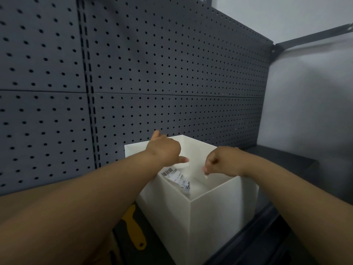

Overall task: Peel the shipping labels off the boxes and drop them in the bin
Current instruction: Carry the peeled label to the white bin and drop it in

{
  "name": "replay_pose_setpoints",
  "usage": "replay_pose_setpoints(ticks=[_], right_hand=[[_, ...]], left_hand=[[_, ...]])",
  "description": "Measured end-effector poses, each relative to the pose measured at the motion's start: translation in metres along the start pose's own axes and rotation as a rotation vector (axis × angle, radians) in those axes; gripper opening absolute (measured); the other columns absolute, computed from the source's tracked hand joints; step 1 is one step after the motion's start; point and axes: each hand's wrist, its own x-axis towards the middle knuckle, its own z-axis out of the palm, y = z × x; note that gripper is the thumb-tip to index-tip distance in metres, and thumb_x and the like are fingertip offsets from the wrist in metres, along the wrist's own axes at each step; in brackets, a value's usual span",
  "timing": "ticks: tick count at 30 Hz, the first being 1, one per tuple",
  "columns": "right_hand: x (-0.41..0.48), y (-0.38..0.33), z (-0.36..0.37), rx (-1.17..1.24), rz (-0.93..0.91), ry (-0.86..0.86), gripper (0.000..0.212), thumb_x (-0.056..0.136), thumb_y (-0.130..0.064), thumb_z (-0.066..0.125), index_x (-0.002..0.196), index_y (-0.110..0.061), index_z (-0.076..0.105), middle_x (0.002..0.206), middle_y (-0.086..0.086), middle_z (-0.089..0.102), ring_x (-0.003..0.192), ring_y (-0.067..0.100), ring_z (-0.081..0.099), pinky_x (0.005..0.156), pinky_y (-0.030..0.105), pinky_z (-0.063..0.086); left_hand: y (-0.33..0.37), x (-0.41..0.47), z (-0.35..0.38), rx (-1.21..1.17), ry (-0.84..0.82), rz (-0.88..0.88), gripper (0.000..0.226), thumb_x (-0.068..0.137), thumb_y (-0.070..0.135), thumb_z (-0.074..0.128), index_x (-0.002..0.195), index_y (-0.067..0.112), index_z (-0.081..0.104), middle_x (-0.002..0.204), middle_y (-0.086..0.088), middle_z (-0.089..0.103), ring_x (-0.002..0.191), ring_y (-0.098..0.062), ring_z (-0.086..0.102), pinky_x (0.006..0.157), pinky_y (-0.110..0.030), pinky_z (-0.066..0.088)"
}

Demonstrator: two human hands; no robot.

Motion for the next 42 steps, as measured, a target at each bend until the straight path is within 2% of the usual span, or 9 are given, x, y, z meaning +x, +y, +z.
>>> replay_pose_setpoints(ticks=[8,14,18,21,25,28,31,39,42], right_hand=[[0.003,0.006,0.000,-0.028,-0.012,-0.001,0.032,0.075,-0.026,0.074,0.067,-0.027,0.043,0.078,-0.001,0.052,0.062,0.006,0.042,0.062,0.021,0.023],[0.003,0.004,0.001,-0.003,0.038,-0.012,0.029,0.081,-0.045,0.068,0.063,-0.025,0.056,0.060,-0.011,0.045,0.066,0.003,0.043,0.090,0.036,0.027],[0.000,-0.002,-0.001,-0.124,0.058,-0.079,0.040,0.095,-0.017,0.049,0.119,-0.047,0.060,0.074,-0.018,0.048,0.090,0.009,0.043,0.099,0.037,0.028],[0.002,-0.004,-0.001,-0.164,0.102,-0.077,0.034,0.093,-0.054,0.044,0.081,-0.032,0.068,0.088,-0.004,0.062,0.090,0.013,0.051,0.096,0.038,0.026],[0.004,-0.001,-0.001,-0.179,0.099,-0.043,0.048,0.093,-0.048,0.048,0.052,-0.023,0.055,0.065,0.001,0.048,0.064,0.012,0.045,0.086,0.033,0.033],[0.003,0.000,-0.003,-0.128,0.061,-0.084,0.013,0.089,-0.028,0.060,0.090,-0.020,0.070,0.084,0.004,0.059,0.078,0.013,0.056,0.078,0.029,0.041],[0.003,0.000,-0.002,-0.184,0.082,-0.162,0.071,0.086,-0.017,0.061,0.148,-0.032,0.029,0.147,0.002,0.033,0.135,0.021,0.036,0.112,0.039,0.028],[0.005,-0.001,0.001,-0.214,0.071,-0.094,0.037,0.089,-0.051,0.053,0.061,-0.027,0.060,0.090,0.003,0.062,0.091,0.016,0.054,0.082,0.033,0.023],[0.006,0.002,-0.001,-0.148,0.064,-0.070,0.014,0.089,-0.027,0.059,0.097,-0.024,0.070,0.110,0.005,0.060,0.105,0.019,0.054,0.095,0.034,0.031]], left_hand=[[0.000,0.000,0.001,0.000,0.008,0.014,0.060,0.089,0.067,0.031,0.054,0.019,0.044,0.067,0.005,0.050,0.082,-0.020,0.042,0.106,-0.040,0.019],[0.000,0.000,0.002,-0.001,0.013,0.013,0.061,0.089,0.067,0.032,0.053,0.018,0.042,0.063,0.005,0.047,0.082,-0.020,0.045,0.106,-0.040,0.019],[0.000,0.000,0.001,-0.001,-0.001,0.006,0.061,0.089,0.067,0.032,0.053,0.019,0.044,0.063,0.005,0.047,0.083,-0.020,0.044,0.106,-0.041,0.018],[0.000,0.000,0.001,-0.002,-0.003,0.009,0.061,0.089,0.067,0.031,0.053,0.019,0.043,0.063,0.005,0.046,0.082,-0.020,0.043,0.107,-0.041,0.018],[0.000,0.001,0.002,-0.013,-0.004,0.006,0.061,0.089,0.067,0.032,0.054,0.019,0.043,0.063,0.005,0.046,0.083,-0.021,0.042,0.107,-0.041,0.017],[0.000,0.001,0.002,-0.018,-0.002,0.006,0.059,0.089,0.065,0.034,0.055,0.019,0.043,0.064,0.005,0.047,0.084,-0.021,0.043,0.108,-0.041,0.017],[0.000,0.000,0.002,-0.024,0.001,0.012,0.055,0.091,0.063,0.035,0.056,0.020,0.045,0.064,0.006,0.047,0.086,-0.021,0.041,0.108,-0.042,0.016],[0.000,0.002,0.003,-0.039,0.007,0.015,0.056,0.091,0.062,0.034,0.056,0.019,0.043,0.062,0.006,0.045,0.084,-0.021,0.043,0.105,-0.040,0.018],[0.000,0.001,0.003,-0.044,-0.002,0.011,0.055,0.091,0.062,0.035,0.058,0.019,0.047,0.063,0.006,0.045,0.085,-0.021,0.041,0.107,-0.039,0.017]])
